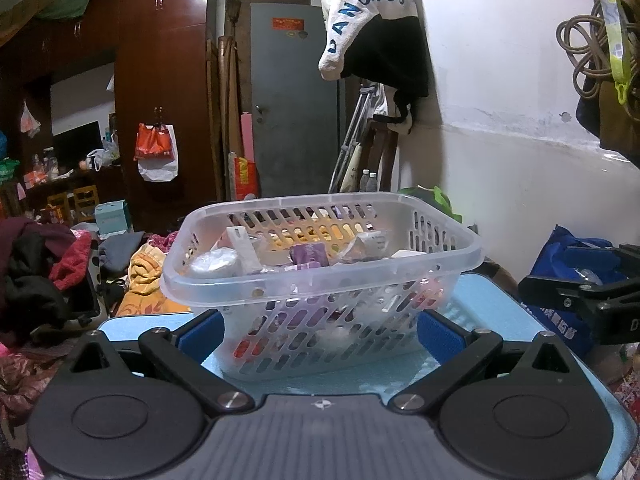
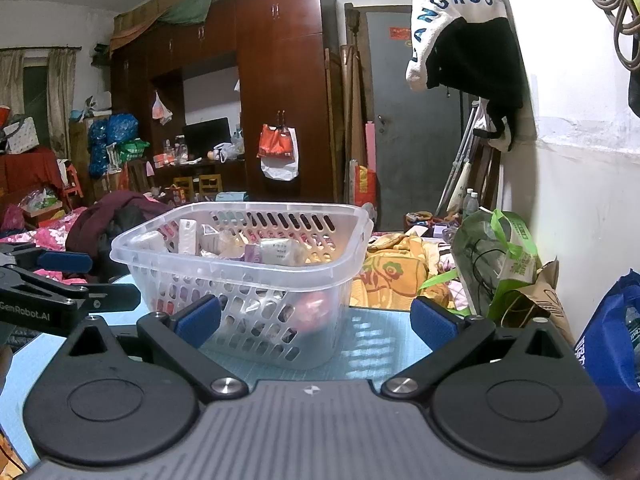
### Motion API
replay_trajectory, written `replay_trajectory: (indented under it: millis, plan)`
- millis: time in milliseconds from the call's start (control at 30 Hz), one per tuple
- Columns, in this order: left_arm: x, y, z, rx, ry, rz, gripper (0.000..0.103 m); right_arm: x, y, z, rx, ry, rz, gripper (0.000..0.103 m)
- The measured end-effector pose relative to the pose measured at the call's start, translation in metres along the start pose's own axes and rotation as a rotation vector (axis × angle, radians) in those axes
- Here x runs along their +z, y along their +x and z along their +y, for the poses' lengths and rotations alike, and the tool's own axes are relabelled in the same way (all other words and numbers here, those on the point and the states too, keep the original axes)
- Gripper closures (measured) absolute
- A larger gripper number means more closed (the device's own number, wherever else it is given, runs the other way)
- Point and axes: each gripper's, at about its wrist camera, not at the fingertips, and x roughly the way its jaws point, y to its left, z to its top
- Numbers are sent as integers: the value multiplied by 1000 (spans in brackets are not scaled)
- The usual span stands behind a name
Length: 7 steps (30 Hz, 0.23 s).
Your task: Organize objects
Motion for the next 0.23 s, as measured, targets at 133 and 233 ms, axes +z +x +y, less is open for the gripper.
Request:
replay_trajectory:
  millis: [133, 233]
  plan:
    - [0, -1, -3, -6, -11, -10, 0, 0, 0, 0, 0, 0, 0, 0]
    - [2, -3, -4, -8, -18, -16, 0, 0, 0, 0, 0, 0, 0, 0]
